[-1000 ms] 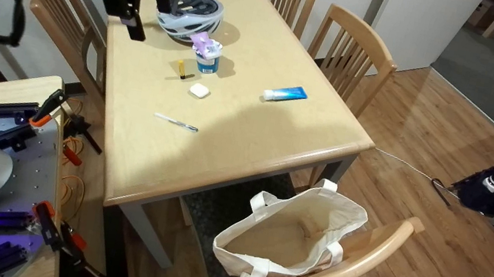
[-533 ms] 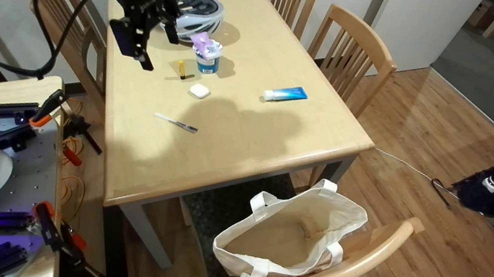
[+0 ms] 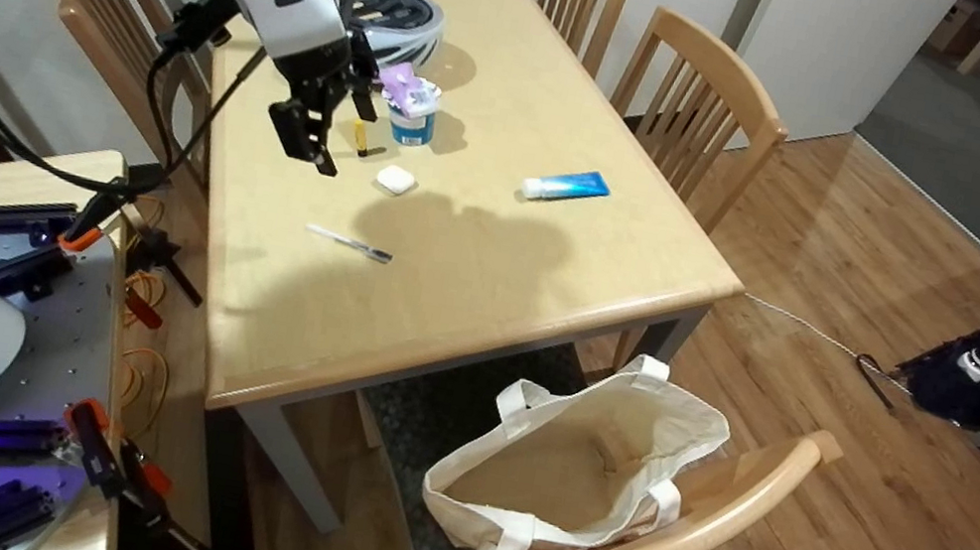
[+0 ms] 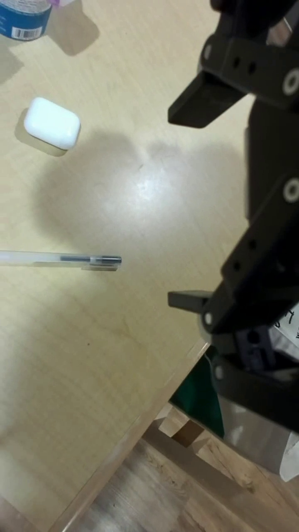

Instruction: Put the pen in the bag

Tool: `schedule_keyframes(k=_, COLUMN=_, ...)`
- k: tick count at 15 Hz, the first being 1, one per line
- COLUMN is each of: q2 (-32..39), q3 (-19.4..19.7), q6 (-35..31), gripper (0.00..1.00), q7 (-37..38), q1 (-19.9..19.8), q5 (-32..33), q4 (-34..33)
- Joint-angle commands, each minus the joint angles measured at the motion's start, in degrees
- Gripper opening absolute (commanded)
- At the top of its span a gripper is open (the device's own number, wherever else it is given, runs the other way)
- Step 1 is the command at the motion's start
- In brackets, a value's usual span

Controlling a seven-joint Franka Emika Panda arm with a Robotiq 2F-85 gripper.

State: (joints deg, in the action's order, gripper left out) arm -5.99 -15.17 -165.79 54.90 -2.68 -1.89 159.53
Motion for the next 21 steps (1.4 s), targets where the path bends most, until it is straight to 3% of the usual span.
schedule_keyframes(k=1, q2=4.41, q3=4.72, q6=-0.41, gripper=1.00, q7=-11.61, q1=5.28, q5=-5.89, q4=-3.77)
schedule_keyframes(k=4, q2=10.03, q3=5.50, q6=-1.15, gripper=1.00, q7=-24.04, q1=10.11, q5=-18.31, q4=-7.96)
schedule_keyframes(k=7, q2=12.87, q3=4.32, q6=3.06, gripper=1.00, q7=-35.51, q1=9.22, q5=-28.93, q4=-10.68)
schedule_keyframes(k=10, q2=13.52, q3=6.18, q6=8.45, gripper=1.00, q7=-32.89, q1=8.62, q5=-26.99, q4=-10.20)
schedule_keyframes(k=14, q2=12.83, q3=13.01, q6=16.52, gripper=1.00, q7=-17.26, q1=10.32, q5=-9.36, q4=-8.15)
schedule_keyframes(k=19, q2=15.53, q3=11.34, q6=14.52, gripper=1.00, q7=-17.55, q1=10.06, q5=-14.45, q4=-8.91)
schedule_keyframes(k=21, q2=14.60, q3=11.97, q6=15.13, gripper=1.00, q7=-18.14, q1=9.72, q5=-12.67, q4=-8.60)
